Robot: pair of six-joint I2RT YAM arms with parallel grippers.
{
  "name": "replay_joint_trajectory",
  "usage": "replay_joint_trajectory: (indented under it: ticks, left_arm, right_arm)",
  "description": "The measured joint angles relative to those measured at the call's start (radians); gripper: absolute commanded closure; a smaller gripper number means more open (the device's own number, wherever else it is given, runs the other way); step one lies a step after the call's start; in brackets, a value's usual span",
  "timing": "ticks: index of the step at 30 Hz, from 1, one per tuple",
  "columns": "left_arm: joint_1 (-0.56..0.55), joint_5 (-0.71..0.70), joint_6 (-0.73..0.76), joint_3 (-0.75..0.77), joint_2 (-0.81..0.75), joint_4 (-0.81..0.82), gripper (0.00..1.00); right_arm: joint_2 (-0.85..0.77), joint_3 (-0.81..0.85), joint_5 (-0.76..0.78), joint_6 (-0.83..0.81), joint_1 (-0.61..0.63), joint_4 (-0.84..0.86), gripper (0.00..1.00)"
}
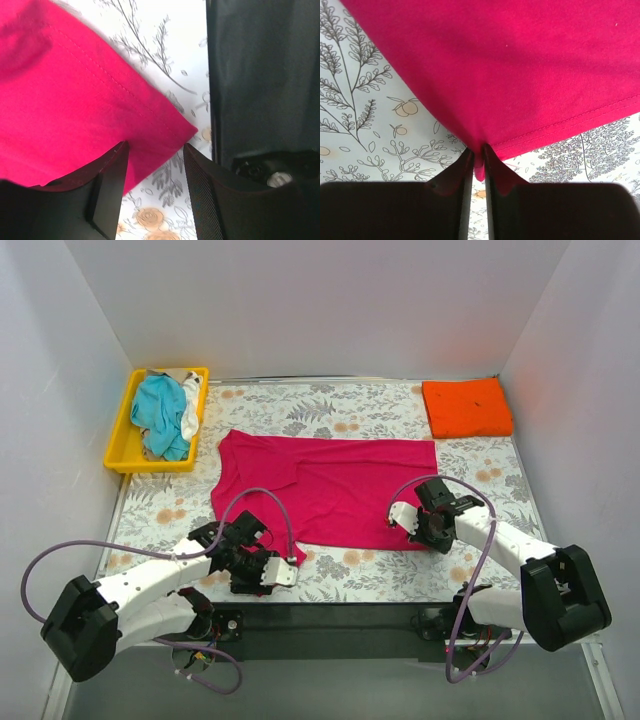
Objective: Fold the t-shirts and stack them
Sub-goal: Fold the tshirt
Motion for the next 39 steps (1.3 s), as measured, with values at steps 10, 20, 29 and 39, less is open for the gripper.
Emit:
replay_joint_trajectory:
  ticks: [10, 20, 29, 39]
  left_arm:
    - [-0.085, -0.076, -0.094, -0.016, 0.000, 0.118, 1.00]
    - [-0.089, -0.023, -0.184, 0.104, -0.234, -0.084, 1.00]
    - [-0.089, -0.065, -0.257, 0.223, -0.303, -0.203, 1.00]
    - [0.159, -0.079, -0.189, 0.326, -0.114, -0.104, 1.00]
  right_arm:
    - [0.018, 0.007, 0.029, 0.007, 0.000, 0.021, 0.99]
    - [-0.062, 0.008, 0.024, -0.010, 0.000, -0.033, 0.99]
    - [-0.186, 0.031, 0.018, -0.040, 0.000, -0.140, 0.99]
    - [-0.032, 0.198, -0.019, -0.088, -0.055, -0.163, 0.99]
